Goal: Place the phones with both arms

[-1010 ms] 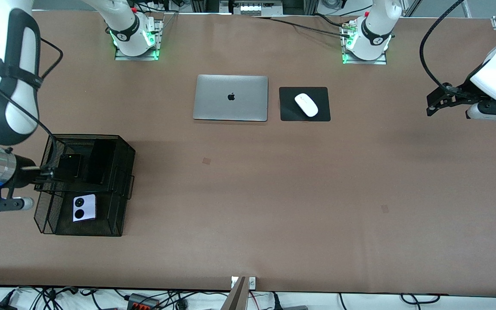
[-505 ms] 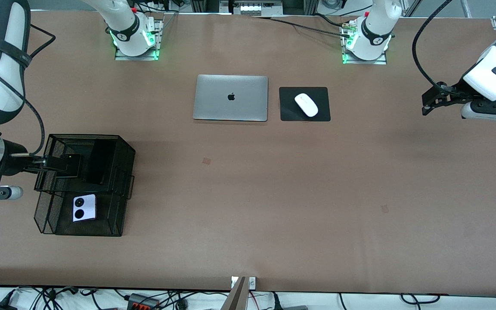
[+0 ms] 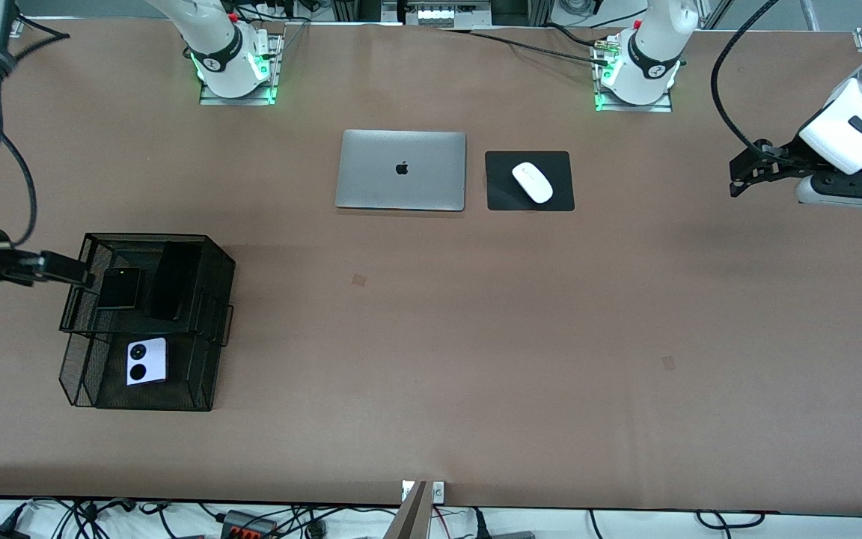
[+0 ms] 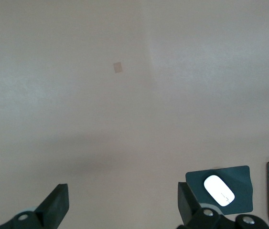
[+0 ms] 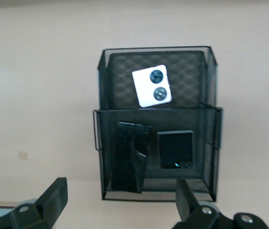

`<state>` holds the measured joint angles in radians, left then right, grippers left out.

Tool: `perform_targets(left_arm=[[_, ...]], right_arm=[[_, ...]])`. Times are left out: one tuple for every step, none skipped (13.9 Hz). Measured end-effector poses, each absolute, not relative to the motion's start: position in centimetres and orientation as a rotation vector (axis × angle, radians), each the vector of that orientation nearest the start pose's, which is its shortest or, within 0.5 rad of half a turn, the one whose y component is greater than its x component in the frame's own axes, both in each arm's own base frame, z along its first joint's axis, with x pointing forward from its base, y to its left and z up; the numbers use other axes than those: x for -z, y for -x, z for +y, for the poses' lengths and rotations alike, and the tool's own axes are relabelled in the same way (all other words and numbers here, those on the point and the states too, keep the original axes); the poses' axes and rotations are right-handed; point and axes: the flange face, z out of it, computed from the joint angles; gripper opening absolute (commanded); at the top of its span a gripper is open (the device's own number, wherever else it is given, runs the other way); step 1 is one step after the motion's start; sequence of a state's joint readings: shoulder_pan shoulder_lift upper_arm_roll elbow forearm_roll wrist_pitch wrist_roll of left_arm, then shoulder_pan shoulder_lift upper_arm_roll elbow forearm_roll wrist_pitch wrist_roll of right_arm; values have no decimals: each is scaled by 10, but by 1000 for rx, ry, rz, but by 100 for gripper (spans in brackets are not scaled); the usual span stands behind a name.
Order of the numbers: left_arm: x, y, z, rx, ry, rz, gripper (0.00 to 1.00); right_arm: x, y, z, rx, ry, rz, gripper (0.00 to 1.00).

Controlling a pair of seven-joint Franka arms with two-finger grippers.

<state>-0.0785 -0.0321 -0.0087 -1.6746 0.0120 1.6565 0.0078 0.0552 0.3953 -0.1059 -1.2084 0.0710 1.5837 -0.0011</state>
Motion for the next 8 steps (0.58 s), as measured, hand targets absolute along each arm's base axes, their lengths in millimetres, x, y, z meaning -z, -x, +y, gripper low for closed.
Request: perform_targets(left_arm=[[-601, -549, -46, 25, 3126, 147, 100], [-603, -549, -44, 28, 3127, 142, 100], [-604, -549, -43, 29, 3127, 138, 100], [-605, -549, -42, 31, 3127, 135, 100], [-606, -549, -42, 31, 3127, 135, 100], [-606, -549, -42, 32, 3127, 136, 100], [-606, -549, -42, 32, 3127, 137, 100], [-606, -549, -43, 32, 3127, 139, 100]], right_arm=[[-560, -664, -10, -28, 3123, 65, 100], [-562, -658, -7, -35, 3132, 58, 100], [-561, -652, -6, -45, 3138, 51, 100], [-560, -648, -7, -52, 3145, 50, 100], [-559, -644, -8, -58, 3152, 51, 100], [-558, -641, -9, -65, 3155, 50, 100], [-557, -637, -9, -69, 3157, 49, 100], [-556, -631, -9, -70, 3158, 48, 100]])
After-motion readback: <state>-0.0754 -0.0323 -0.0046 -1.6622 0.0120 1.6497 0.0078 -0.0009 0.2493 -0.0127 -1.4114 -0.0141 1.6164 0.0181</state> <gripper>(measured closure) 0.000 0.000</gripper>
